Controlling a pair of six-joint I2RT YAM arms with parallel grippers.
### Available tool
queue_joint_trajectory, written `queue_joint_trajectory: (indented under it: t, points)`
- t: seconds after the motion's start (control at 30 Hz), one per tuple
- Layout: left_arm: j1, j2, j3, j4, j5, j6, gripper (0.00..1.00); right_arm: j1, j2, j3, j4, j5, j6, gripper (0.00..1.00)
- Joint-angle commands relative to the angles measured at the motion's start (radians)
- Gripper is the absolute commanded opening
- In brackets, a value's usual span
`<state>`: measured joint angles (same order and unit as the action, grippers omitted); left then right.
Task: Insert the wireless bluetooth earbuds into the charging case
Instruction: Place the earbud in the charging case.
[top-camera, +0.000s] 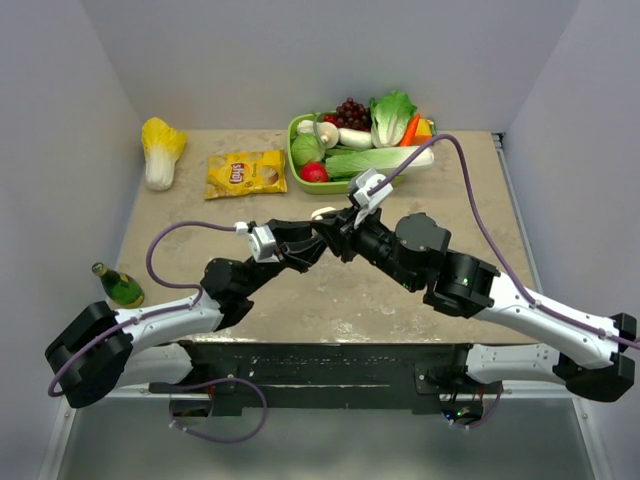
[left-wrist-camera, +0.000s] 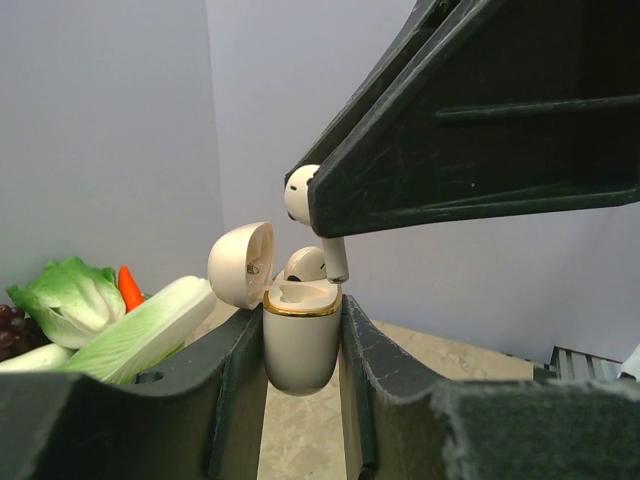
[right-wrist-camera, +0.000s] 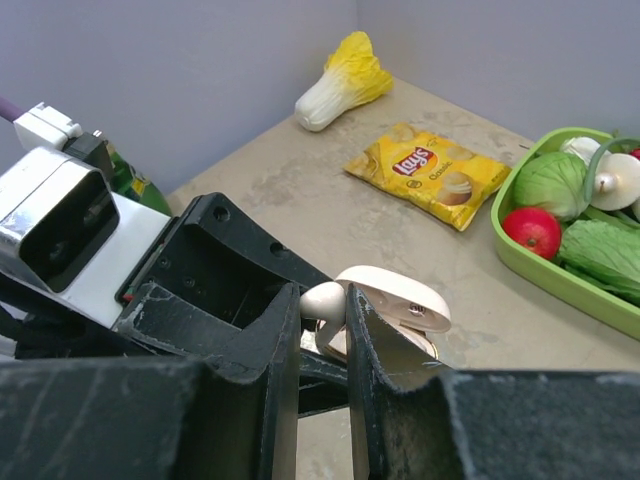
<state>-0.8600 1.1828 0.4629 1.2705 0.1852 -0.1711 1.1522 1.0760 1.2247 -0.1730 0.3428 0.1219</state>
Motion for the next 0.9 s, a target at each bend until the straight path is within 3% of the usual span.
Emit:
queue_joint_trajectory:
  t: [0.0, 0.87]
  points:
    - [-0.008, 0.001, 0.037, 0.162, 0.023, 0.028, 0.00, 0.007, -0.001, 0.030, 0.010, 0.042, -0.022, 0.00]
    - [-0.020, 0.001, 0.056, 0.141, 0.000, 0.030, 0.00, 0.020, 0.016, -0.004, 0.017, 0.082, -0.045, 0.00]
